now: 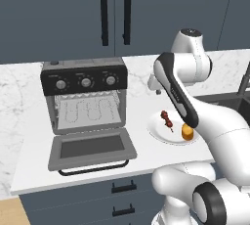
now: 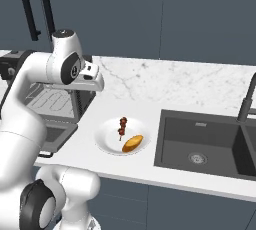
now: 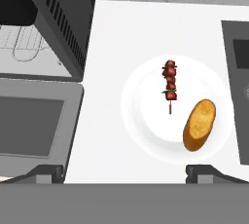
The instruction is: Pick up the kebab skewer and baguette bread, and place them inside the toaster oven. Close the toaster oven door and start by setting the timer.
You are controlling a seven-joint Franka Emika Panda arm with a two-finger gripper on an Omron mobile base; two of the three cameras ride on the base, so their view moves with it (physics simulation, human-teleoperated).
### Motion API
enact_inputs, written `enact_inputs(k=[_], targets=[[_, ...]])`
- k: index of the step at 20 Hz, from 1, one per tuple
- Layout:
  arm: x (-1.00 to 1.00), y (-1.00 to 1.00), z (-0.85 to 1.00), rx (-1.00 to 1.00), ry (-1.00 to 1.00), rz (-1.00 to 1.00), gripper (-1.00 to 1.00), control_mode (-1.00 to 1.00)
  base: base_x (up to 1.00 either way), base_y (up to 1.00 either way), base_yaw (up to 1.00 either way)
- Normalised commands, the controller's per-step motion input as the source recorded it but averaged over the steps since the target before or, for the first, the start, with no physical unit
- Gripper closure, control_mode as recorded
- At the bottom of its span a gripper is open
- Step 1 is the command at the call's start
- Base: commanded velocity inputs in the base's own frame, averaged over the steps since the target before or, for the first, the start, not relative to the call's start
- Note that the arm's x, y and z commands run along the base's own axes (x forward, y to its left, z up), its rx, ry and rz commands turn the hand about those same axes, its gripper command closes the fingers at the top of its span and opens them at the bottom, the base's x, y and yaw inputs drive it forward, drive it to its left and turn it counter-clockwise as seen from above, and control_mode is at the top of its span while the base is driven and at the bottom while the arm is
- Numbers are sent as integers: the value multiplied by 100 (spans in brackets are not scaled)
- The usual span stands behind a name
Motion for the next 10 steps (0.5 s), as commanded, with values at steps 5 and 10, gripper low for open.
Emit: enact_inputs(k=[5, 10], targets=[[-63, 26, -13, 0, -12, 2, -100, -100, 0, 0, 0], [-95, 100, -37, -2, -46, -1, -100, -100, 0, 0, 0]])
